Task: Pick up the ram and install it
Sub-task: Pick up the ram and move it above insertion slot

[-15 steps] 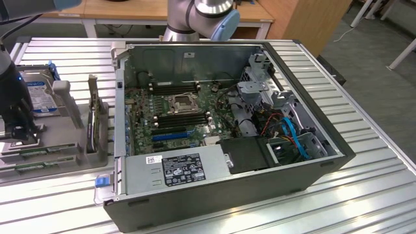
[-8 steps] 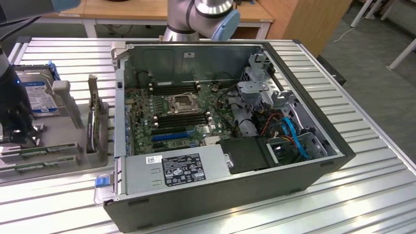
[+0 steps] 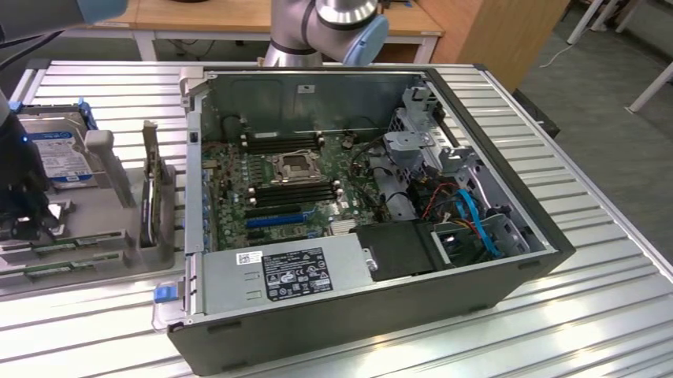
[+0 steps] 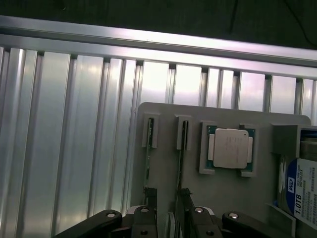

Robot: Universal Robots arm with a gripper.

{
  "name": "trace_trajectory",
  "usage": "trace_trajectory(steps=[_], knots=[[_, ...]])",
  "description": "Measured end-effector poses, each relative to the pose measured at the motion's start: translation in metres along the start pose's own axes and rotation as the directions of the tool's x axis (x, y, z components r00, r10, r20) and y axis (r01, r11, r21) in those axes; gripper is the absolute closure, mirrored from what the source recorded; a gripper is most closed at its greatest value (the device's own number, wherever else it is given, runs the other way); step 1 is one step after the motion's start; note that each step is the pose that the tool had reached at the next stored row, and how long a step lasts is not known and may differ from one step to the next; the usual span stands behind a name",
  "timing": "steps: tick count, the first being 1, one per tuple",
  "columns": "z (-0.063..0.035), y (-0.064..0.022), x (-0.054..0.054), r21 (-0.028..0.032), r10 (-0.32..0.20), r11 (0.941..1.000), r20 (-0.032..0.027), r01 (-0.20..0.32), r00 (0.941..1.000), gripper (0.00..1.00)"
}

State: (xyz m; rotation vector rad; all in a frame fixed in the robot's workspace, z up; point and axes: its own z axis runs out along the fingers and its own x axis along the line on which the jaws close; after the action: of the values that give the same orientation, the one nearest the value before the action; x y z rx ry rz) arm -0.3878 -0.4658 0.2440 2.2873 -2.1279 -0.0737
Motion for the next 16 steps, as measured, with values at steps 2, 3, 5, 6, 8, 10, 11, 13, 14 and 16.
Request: trace_trajectory(steps=[2, 3, 5, 6, 8, 10, 11, 13, 14, 16], knots=[[0.0, 0.0004, 0.002, 0.0, 0.0, 1.0, 0.0, 0.0, 1.0, 0.69], [0.0, 0.0006, 0.003, 0.0001, 0.0, 1.0, 0.0001, 0.0, 1.0, 0.69], [-0.0001, 0.001, 0.006, 0.0, 0.0, 1.0, 0.0, 0.0, 1.0, 0.69], [-0.0001, 0.0012, 0.007, 0.0, 0.0, 1.0, 0.0001, 0.0, 1.0, 0.69], [-0.0002, 0.0015, 0.009, 0.0, 0.0, 1.0, 0.0, 0.0, 1.0, 0.69], [-0.0001, 0.0018, 0.011, 0.0, 0.0, 1.0, 0.0, 0.0, 1.0, 0.69], [-0.0001, 0.0019, 0.012, 0.0, 0.0, 1.0, 0.0, 0.0, 1.0, 0.69], [-0.0002, 0.002, 0.012, -0.0001, 0.0, 1.0, 0.0, 0.0, 1.0, 0.69], [-0.0002, 0.002, 0.012, 0.0, 0.0, 1.0, 0.0, 0.0, 1.0, 0.69], [-0.0002, 0.002, 0.012, 0.0, 0.0, 1.0, 0.0, 0.0, 1.0, 0.69]])
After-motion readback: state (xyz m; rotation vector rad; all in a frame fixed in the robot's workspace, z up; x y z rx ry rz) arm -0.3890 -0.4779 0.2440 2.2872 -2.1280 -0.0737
